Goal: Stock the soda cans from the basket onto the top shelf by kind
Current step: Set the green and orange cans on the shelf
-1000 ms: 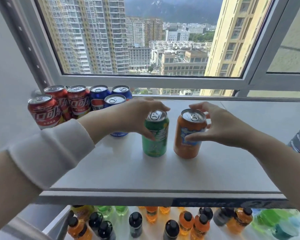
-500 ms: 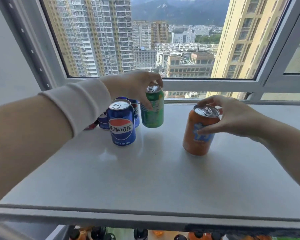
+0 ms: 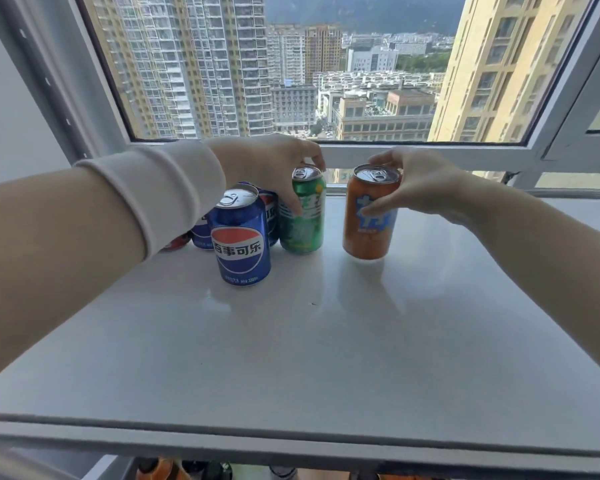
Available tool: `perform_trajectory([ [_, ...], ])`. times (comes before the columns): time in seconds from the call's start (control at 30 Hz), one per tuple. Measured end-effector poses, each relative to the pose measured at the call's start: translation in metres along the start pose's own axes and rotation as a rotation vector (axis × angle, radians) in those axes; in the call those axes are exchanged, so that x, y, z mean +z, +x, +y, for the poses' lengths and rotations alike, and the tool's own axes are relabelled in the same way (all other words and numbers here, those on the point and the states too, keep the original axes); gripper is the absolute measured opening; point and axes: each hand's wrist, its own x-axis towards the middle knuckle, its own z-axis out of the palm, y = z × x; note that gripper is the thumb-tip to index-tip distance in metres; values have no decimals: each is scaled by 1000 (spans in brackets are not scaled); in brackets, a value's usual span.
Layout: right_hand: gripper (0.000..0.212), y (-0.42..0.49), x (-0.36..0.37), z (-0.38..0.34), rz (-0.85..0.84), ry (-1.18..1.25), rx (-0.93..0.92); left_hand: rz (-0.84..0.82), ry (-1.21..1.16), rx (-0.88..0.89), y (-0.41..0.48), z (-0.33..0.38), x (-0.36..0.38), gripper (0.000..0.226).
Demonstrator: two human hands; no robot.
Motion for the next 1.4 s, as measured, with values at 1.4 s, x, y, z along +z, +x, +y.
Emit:
perform_trajectory([
  [1.4,79,7,-49,46,68,-10,123,-7,33,-91,-1,11,1,72],
])
